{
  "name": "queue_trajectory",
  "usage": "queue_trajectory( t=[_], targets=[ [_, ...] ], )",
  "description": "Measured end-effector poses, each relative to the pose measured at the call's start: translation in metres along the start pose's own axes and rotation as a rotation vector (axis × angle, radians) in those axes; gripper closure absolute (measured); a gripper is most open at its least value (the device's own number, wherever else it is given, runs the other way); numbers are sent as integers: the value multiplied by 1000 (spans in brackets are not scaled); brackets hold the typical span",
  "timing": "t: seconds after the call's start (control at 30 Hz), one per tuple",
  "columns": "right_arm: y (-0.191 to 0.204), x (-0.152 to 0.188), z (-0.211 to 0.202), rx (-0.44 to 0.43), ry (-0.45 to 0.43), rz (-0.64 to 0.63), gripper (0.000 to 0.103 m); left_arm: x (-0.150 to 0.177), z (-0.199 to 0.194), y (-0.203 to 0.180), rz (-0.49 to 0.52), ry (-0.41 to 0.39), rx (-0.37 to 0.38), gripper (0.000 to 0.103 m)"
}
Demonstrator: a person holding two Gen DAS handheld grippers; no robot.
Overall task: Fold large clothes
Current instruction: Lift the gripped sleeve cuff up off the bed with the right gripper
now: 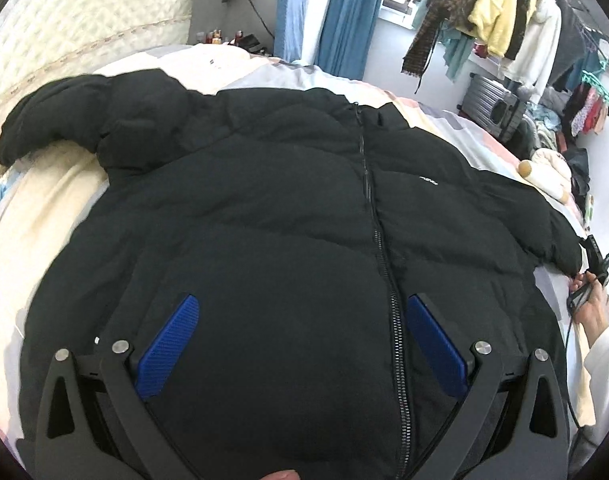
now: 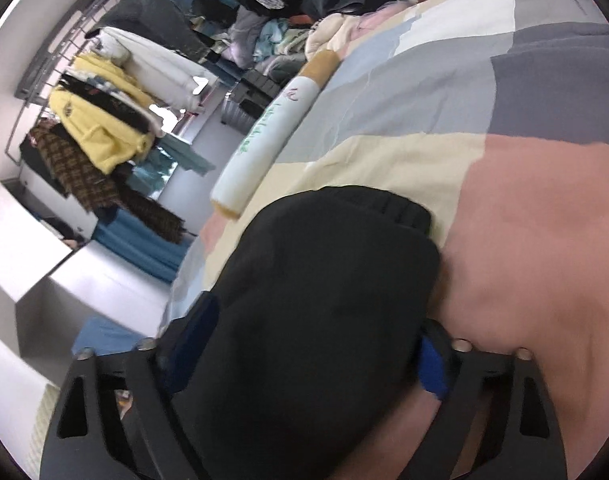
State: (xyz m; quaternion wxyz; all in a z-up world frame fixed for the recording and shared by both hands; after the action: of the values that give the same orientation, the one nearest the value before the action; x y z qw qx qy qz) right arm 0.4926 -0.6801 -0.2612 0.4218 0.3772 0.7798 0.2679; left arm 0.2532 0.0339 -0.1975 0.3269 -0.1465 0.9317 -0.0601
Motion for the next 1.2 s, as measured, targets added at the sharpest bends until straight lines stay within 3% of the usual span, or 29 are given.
queue_trajectory(
  t=[0.17,0.23,0.27,0.3,0.4,0.8,0.93,1.03,1.2],
  targets=[
    [2,-11,6,13,-25,-20,43,3,5,-3,18,-5,-41,0],
    [6,-14,2,26,-44,-38,69,2,6,-6,30,-8,-48,0],
    [12,-16,-2,28,-54,-62,73,1,6,-6,40,-13,-55,0],
    [17,-16,-3,26,-61,-85,84,1,5,-8,44,-16,-60,0],
    [35,-19,-17,56,-76,-147,94,1,4,-7,44,-17,-61,0],
    [93,-46,-112,157,-201,-209,100,-7,-29,6,65,-71,-25,0],
    [135,-48,-136,193,-214,-308,100,-6,-46,6,121,-146,-107,0],
    [170,-44,-156,163,-229,-334,100,-4,-51,7,150,-160,-124,0],
    [239,-28,-191,88,-251,-389,99,-3,-66,18,130,-153,-73,0]
  ],
)
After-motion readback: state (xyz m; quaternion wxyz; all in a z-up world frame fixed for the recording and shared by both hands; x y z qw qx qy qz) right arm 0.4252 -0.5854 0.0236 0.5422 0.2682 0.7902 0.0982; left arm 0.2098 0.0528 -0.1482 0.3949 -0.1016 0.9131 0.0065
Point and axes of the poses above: each gripper's, at about its wrist camera, not at the fingertips, and z roughly the way its jaws point, y to its left, x to its underside, the point moved 1 cm from there along z, roughly the way its jaws point, and after that the axes turned 4 degrees about y, right-handed, at the moved point
